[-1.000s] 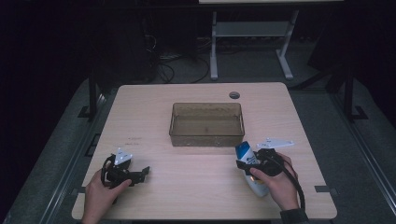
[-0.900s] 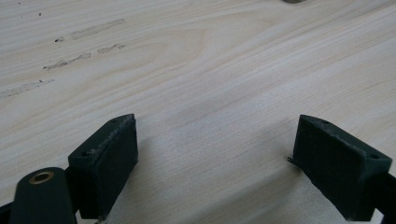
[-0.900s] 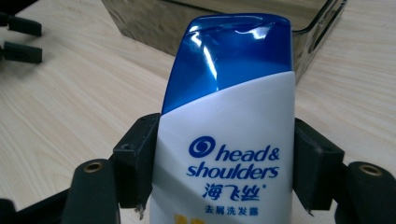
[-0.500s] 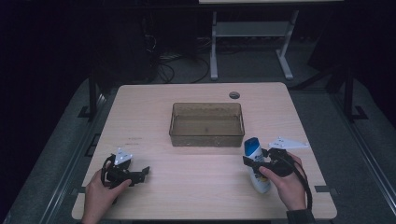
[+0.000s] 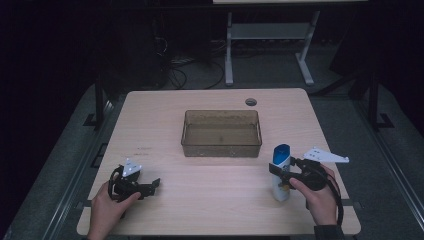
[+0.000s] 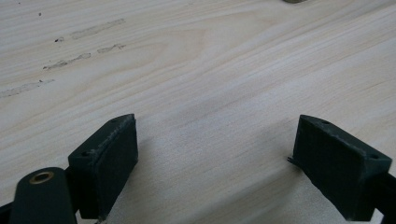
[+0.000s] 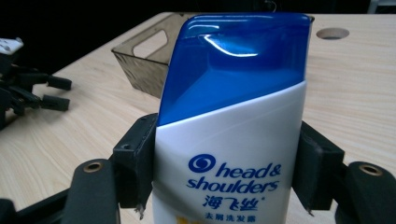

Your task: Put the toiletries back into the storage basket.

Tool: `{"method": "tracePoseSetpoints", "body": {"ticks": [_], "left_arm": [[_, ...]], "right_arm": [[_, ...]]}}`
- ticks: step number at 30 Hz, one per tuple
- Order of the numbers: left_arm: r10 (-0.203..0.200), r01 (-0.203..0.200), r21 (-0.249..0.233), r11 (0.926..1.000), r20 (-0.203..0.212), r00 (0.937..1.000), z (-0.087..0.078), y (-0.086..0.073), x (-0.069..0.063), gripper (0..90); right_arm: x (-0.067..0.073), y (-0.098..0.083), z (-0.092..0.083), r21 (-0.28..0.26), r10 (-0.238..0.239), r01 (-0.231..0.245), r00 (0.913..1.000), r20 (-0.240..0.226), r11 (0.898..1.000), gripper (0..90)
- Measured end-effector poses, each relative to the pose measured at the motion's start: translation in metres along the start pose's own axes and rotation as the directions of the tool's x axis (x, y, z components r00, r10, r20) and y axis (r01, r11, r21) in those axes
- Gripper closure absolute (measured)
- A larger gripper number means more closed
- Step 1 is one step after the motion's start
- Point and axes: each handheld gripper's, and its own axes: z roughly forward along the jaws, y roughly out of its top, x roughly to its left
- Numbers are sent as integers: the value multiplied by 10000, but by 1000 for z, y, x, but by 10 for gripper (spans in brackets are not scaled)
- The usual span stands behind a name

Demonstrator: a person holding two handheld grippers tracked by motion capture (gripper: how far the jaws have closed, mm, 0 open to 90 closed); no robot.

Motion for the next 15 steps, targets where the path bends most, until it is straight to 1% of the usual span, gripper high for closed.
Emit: {"method": "tracePoseSetpoints", "body": {"ticks": [4,6,15], "left_arm": [[0,0,3,10000,0,10000,0,0,0,129],[1,-1,0,10000,-1,10000,0,0,0,129],[6,-6,28,10000,1,10000,0,0,0,129]], "right_arm": [[-1,1,-2,-303,93,-97,9998,-146,9995,332],[-1,2,-3,-411,50,-56,9999,-147,9991,332],[-1,8,-3,-734,-13,-7,9996,-270,9973,333]]}}
